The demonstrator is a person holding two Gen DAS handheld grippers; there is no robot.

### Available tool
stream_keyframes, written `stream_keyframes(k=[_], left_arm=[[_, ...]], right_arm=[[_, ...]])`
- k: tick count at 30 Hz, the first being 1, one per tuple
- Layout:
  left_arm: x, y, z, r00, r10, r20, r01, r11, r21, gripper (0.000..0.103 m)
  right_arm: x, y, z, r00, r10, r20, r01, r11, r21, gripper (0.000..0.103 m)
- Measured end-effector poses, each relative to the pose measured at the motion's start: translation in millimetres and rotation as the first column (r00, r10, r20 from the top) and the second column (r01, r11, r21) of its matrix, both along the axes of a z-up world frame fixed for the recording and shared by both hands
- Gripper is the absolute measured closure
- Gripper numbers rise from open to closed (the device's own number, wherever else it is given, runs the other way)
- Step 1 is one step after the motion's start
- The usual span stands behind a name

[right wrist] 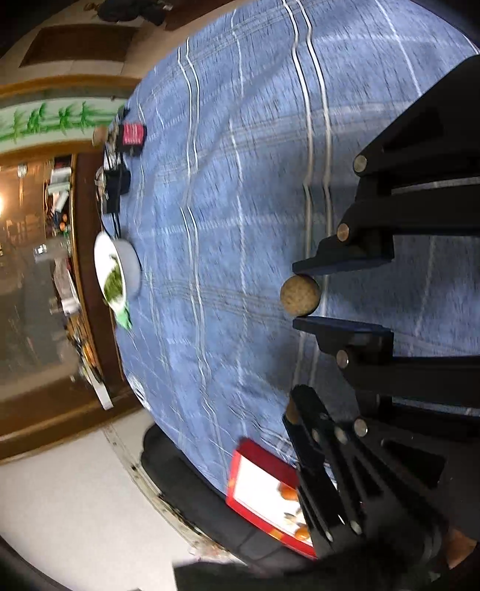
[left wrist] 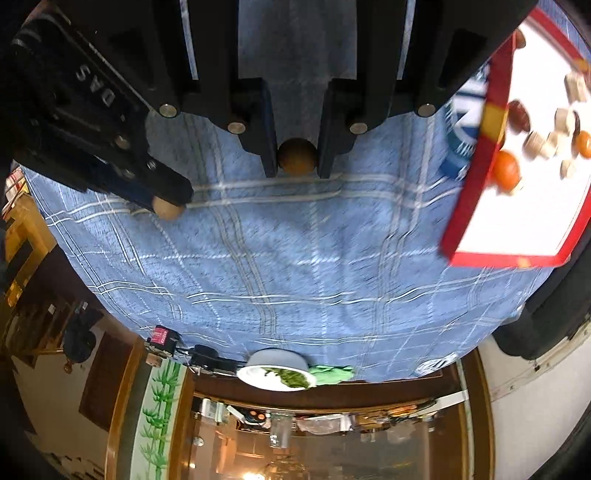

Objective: Organize fruits
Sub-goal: 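Carry the brown fruit and the tan fruit over the red-rimmed tray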

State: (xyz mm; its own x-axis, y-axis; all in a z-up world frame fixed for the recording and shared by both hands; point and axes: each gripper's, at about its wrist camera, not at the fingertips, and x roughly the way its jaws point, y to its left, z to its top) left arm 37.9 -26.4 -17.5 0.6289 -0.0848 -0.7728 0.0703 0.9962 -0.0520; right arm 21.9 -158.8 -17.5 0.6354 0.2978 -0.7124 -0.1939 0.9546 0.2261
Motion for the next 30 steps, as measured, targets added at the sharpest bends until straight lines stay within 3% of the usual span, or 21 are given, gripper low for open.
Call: stream_keyframes(k=[14, 30], left_arm=[[-35, 34, -1, 1.0, 0.029, 0.013, -0.029, 1.0, -0.006, 0.083], [-47, 42, 8, 0.998, 0.051, 0.039, -0.05, 0.999, -0.018, 0.084]], right_arm=[[-20, 58, 6, 0.995, 0.1, 0.009, -0.1, 0.995, -0.015, 0.078], [-27, 64, 9, 0.993, 0.115, 0.023, -0.116, 0.993, 0.012, 0.078]])
